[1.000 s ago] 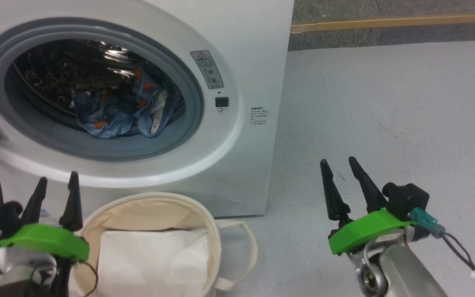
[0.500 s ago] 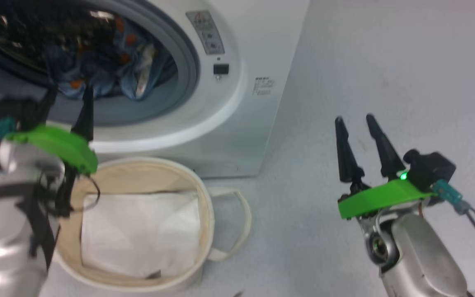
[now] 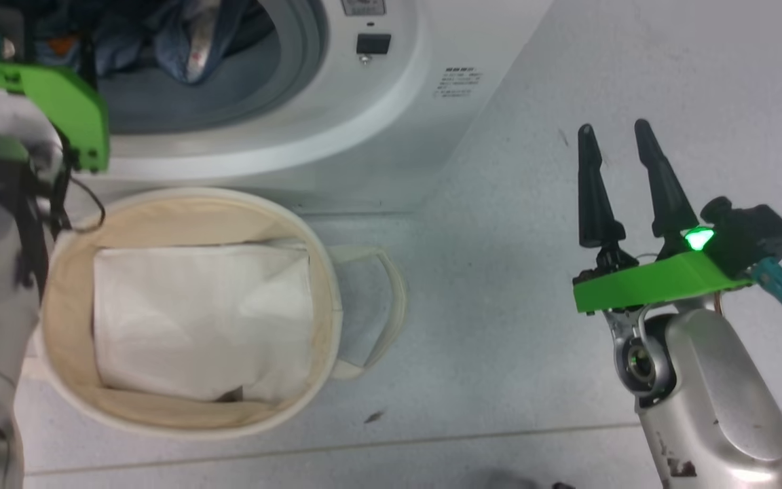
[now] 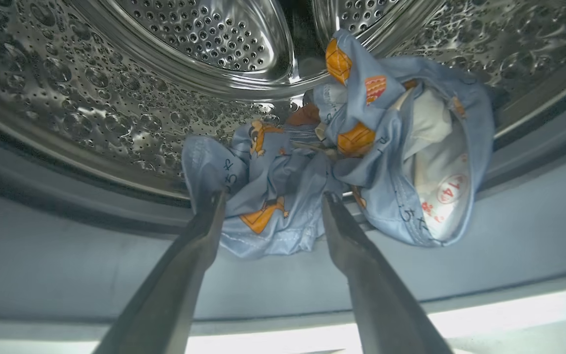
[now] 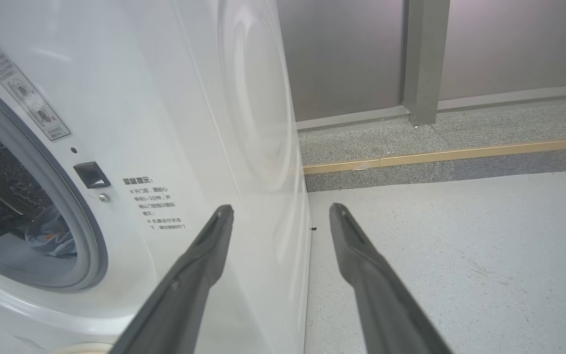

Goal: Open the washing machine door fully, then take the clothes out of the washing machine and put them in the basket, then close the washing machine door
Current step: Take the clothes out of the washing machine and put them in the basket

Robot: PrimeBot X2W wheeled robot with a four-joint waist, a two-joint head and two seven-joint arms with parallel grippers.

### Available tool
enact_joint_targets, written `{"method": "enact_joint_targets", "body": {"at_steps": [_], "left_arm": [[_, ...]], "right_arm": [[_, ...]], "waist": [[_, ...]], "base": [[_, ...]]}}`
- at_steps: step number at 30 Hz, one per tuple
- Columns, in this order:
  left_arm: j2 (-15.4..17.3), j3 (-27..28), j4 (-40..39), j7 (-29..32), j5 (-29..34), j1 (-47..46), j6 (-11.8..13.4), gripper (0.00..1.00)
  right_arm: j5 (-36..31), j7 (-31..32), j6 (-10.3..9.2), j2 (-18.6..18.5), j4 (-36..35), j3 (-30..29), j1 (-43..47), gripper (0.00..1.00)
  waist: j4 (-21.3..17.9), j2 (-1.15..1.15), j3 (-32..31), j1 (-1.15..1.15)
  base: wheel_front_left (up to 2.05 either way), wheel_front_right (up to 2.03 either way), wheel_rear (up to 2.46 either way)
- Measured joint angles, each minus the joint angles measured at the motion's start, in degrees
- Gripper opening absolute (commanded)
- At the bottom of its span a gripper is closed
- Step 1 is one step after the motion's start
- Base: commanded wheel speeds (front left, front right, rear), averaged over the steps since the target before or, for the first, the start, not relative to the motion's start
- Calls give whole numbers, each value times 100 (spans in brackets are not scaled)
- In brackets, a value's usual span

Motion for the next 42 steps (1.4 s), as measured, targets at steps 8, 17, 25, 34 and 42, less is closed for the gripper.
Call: {"method": "enact_joint_targets", "body": {"at_steps": [8,17,25,34,42], "left_arm": [[-77,-147,809,24,108,-953,-57,100],[-43,-320,1318,321,245,-1462,-59,100],[-35,-391,1389,448,280,-1599,99,78],[-80,-368,1505,159,73,-1394,38,0],[-153,-68,1500,-686,-327,-1118,-122,0]], "right_arm": [[65,0,0,1,-158,-20,-184,100],[175,0,0,1,-271,14,-299,100],[216,0,0,2,-289,-15,-366,100],[203,0,0,3,-247,-12,-366,100],[198,-1,0,3,-47,-12,-331,100]], "waist": [[-98,0,512,0],[-181,0,973,1],[-172,0,1076,1],[-84,0,920,1],[13,0,541,0]], "base": [[0,0,0],[0,0,0],[0,0,0],[0,0,0],[0,0,0]]}}
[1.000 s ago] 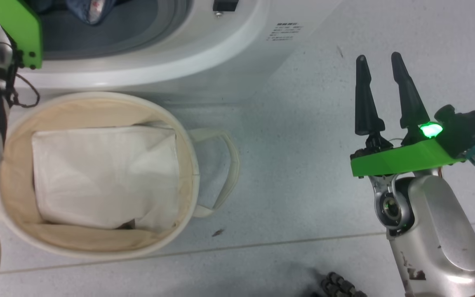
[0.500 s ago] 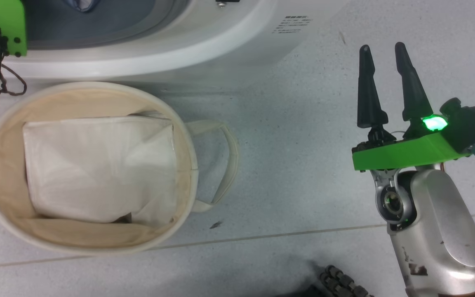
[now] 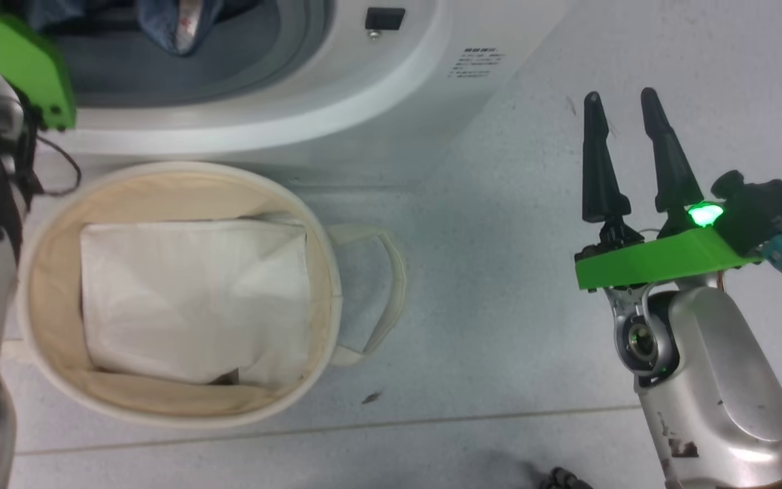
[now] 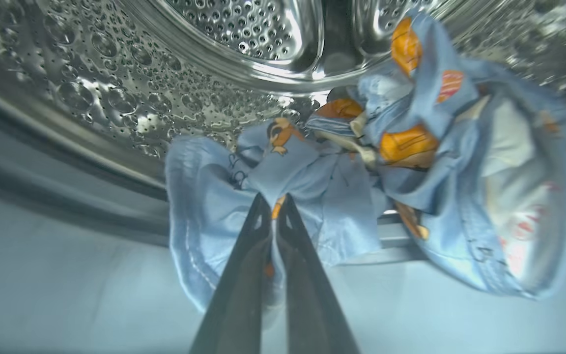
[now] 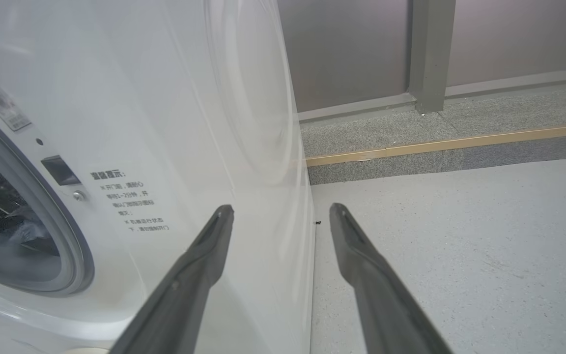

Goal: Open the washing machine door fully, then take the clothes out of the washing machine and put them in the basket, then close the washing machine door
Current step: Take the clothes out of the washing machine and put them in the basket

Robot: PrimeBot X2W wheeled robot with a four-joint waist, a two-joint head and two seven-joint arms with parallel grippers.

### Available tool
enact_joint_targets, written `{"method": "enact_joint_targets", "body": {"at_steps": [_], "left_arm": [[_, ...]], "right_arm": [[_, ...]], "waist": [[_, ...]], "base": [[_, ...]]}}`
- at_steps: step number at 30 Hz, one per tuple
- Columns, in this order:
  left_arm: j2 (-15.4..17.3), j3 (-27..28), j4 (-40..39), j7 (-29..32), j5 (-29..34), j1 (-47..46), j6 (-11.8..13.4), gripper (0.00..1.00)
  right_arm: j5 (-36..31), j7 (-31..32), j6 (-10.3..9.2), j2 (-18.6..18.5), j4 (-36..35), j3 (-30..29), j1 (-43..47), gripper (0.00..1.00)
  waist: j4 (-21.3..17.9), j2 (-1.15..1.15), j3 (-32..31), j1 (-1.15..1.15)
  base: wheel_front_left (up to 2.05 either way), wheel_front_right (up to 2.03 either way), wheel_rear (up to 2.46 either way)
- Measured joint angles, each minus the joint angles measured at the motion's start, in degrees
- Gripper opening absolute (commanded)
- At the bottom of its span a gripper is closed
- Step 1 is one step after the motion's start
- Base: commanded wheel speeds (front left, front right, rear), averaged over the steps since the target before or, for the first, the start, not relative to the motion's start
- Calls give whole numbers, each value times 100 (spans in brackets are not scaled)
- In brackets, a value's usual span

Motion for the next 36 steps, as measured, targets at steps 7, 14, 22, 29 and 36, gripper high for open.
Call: {"method": "enact_joint_targets", "body": {"at_steps": [7,14,22,29,36], "left_arm": [[-101,-35,-3,-744,-108,902,-438,0],[-294,58,-587,-962,-389,1735,-644,0],[-289,401,-2439,-962,-633,3291,-694,0],[-207,334,-3974,-723,-857,5016,-660,0],[-140,77,-4767,64,-1058,6214,-500,0]], "right_arm": [[-7,1,0,0,232,20,204,100],[-65,1,0,0,463,20,486,100],[-107,1,0,0,724,65,882,100],[-141,1,0,0,864,120,1085,100],[-134,1,0,-2,910,159,1156,100]], "waist": [[106,0,-535,0],[276,0,-1136,0],[459,0,-1850,-1],[519,0,-2371,-1],[516,0,-2554,-1]], "base": [[0,0,0],[0,0,0],[0,0,0],[0,0,0],[0,0,0]]}}
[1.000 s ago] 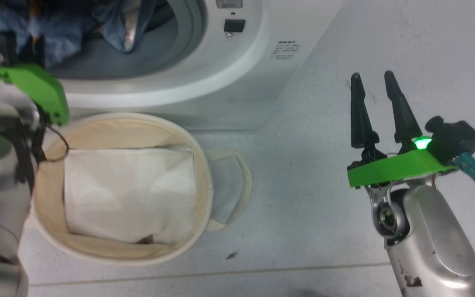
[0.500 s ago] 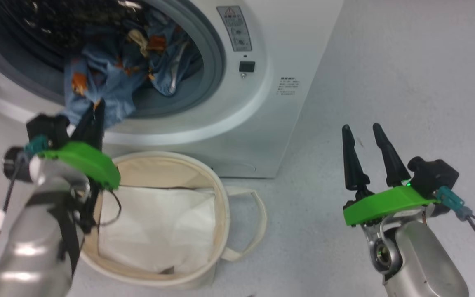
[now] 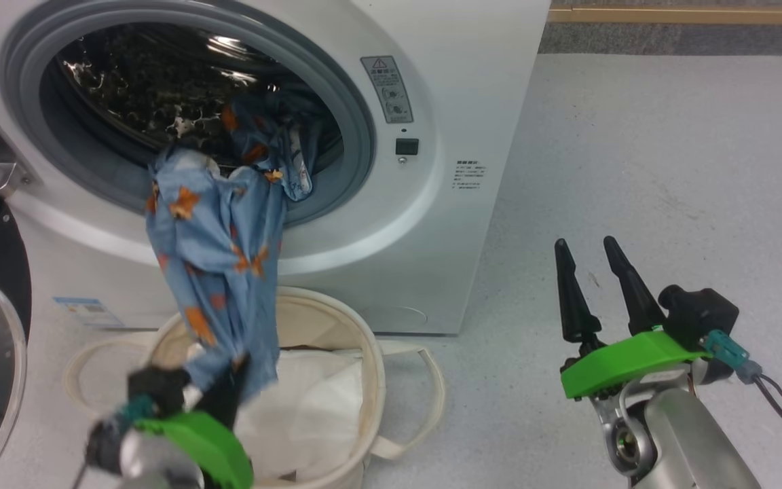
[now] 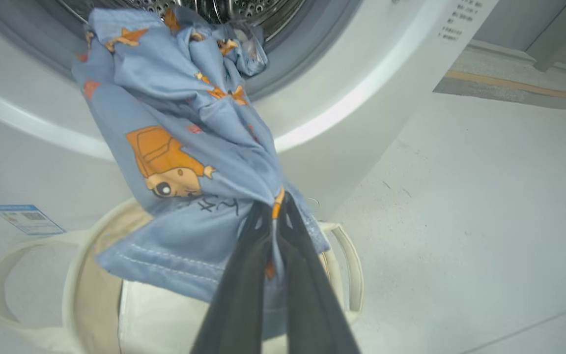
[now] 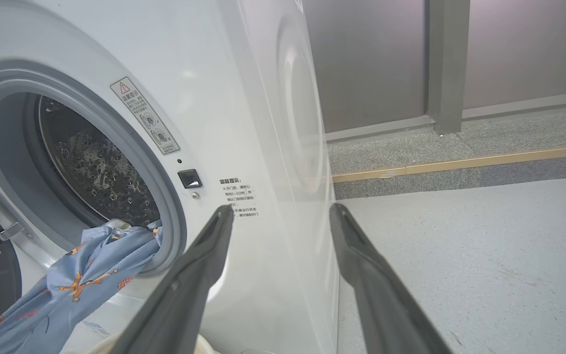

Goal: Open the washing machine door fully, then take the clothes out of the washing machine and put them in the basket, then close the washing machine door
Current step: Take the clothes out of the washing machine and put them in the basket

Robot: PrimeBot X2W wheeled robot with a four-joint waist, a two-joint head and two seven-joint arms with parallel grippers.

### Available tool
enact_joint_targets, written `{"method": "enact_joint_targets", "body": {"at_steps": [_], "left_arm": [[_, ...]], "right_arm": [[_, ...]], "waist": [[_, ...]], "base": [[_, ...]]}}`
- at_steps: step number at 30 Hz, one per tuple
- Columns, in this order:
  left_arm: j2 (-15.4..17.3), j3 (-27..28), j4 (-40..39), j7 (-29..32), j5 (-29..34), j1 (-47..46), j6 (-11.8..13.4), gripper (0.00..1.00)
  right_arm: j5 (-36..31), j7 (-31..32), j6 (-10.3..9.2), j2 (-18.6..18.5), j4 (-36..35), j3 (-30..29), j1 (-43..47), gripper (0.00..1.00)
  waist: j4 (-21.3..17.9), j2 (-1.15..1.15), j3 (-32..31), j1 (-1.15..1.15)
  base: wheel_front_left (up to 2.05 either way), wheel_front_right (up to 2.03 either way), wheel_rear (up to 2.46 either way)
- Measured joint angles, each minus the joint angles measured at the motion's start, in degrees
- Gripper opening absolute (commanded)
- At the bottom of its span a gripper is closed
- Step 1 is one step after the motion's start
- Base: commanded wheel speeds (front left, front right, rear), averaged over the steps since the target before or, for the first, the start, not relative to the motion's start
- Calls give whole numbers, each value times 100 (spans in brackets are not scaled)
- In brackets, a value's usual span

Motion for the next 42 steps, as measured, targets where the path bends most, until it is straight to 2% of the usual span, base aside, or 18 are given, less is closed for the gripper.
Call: {"method": "enact_joint_targets", "body": {"at_steps": [7,13,19,26,31,42], "left_arm": [[3,-98,-73,477,-196,353,23,0],[-19,-90,242,474,-309,316,10,0],[-142,-23,1087,2,-367,-125,-56,0],[-339,53,2541,-613,-394,-1027,-152,0],[-443,87,3405,-835,-400,-1555,-233,0],[-447,174,4353,-1003,-603,-2391,-293,0]], "right_arm": [[1,0,0,-1,20,15,-1,100],[1,0,0,-2,20,25,-7,100],[0,0,0,-2,-48,19,-37,100],[-11,0,0,-3,-191,-16,-241,100],[-43,0,0,-3,-318,-16,-316,100],[-76,0,0,-1,-577,-46,-665,100]], "waist": [[-4,0,34,0],[-40,0,128,0],[-92,0,314,0],[-149,0,661,0],[-224,0,948,0],[-443,0,1660,0]], "base": [[0,0,0],[0,0,0],[0,0,0],[0,0,0],[0,0,0],[0,0,0]]}}
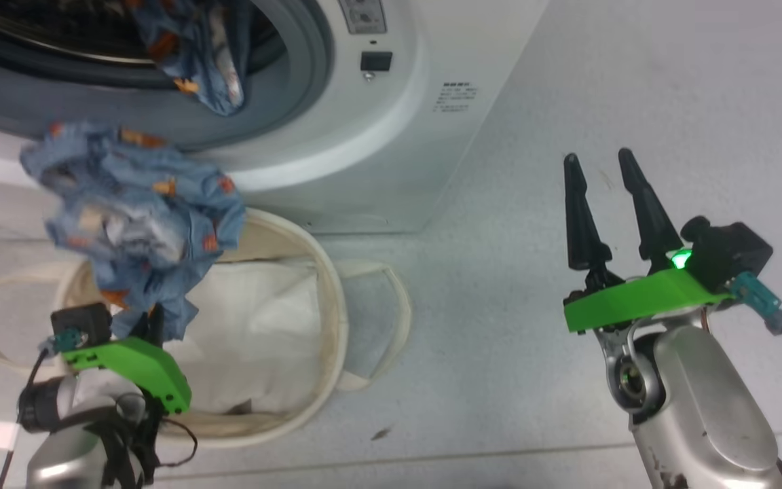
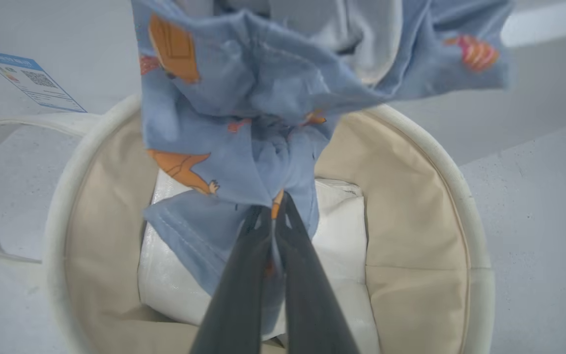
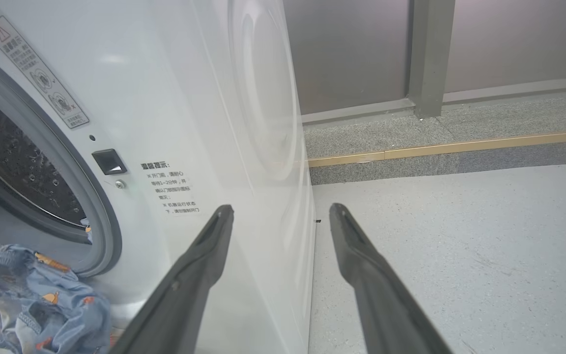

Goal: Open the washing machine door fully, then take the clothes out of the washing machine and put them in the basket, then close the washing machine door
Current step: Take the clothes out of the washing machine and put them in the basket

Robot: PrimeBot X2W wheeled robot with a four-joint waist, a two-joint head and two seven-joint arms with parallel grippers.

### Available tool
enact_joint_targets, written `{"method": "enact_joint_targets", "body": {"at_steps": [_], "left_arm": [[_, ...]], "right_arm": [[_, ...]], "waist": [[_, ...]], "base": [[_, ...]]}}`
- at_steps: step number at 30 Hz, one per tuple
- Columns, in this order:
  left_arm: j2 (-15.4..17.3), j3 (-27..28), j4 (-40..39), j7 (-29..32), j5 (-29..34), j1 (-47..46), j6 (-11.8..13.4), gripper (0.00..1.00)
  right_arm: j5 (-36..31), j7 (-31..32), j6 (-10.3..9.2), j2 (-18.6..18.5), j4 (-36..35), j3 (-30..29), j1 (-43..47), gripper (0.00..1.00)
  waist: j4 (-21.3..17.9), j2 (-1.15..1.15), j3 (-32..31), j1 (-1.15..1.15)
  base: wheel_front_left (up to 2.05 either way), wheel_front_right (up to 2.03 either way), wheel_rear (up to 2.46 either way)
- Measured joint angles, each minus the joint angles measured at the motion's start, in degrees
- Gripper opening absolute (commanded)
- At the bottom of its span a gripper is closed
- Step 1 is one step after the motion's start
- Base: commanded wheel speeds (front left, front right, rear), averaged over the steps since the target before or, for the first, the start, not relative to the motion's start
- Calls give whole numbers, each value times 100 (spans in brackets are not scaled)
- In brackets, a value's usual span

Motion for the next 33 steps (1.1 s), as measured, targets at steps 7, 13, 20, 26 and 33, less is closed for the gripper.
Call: {"method": "enact_joint_targets", "body": {"at_steps": [7,13,20,26,33], "left_arm": [[11,-11,143,-23,-55,-171,-1,68],[8,-64,185,-23,-149,-171,-2,100],[-12,-270,231,-22,-257,-166,-2,100],[1,-405,207,-23,-242,-154,-2,100],[187,-100,-601,-24,-87,127,7,100]], "right_arm": [[-5,0,0,1,-65,-26,-85,100],[-34,0,0,3,-80,-53,-87,100],[-34,0,0,3,-66,-45,-92,100],[-34,0,0,3,3,-34,-93,100],[-15,0,0,3,109,-5,-74,100]], "waist": [[-102,0,316,0],[-99,0,363,0],[-85,0,284,0],[-55,0,118,0],[11,0,-225,0]], "base": [[0,0,0],[0,0,0],[0,0,0],[0,0,0],[0,0,0]]}}
